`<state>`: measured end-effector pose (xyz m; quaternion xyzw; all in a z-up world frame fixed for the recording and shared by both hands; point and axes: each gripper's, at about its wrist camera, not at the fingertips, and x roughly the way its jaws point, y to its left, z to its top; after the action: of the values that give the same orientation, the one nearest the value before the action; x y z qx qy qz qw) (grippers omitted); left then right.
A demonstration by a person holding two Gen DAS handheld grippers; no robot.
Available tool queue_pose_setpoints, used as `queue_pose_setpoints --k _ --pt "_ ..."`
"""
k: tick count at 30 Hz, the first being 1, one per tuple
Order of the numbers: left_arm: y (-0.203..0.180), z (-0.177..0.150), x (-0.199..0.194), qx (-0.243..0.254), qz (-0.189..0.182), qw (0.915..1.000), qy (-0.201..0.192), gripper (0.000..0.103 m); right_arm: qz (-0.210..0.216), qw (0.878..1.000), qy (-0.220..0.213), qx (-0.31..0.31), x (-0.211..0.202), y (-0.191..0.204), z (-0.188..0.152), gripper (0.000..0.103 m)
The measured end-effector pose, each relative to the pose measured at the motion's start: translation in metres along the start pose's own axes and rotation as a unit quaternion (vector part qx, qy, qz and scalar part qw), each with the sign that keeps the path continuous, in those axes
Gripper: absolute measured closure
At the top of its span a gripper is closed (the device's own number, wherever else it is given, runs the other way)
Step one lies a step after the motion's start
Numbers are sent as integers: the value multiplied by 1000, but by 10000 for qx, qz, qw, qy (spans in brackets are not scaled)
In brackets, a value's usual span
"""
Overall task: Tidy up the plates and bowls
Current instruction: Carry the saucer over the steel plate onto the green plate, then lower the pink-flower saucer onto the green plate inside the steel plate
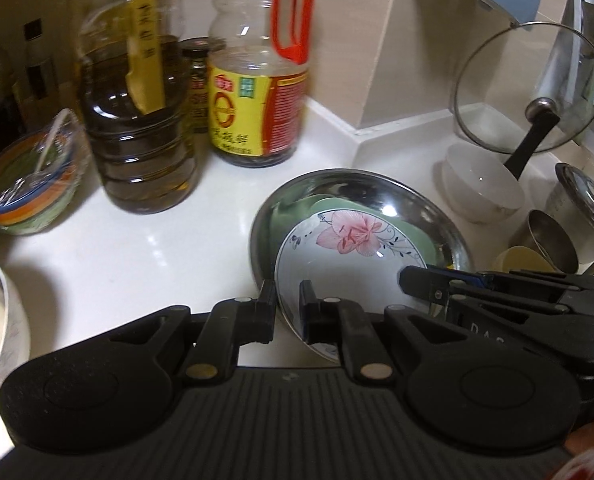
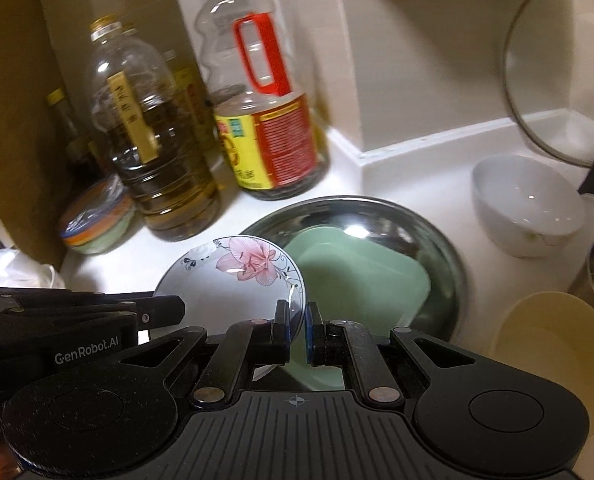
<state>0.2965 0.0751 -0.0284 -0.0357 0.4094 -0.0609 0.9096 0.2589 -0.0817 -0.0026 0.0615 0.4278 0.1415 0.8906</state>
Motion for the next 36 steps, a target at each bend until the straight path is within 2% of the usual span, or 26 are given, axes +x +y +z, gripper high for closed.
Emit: queue_pose_setpoints --k 17,36 --pt "-27 14 28 195 -173 9996 130 93 -269 9992 37 304 7 -34 5 96" --pt "-33 19 49 300 -202 9990 258 93 -401 9983 145 392 18 -41 9 96"
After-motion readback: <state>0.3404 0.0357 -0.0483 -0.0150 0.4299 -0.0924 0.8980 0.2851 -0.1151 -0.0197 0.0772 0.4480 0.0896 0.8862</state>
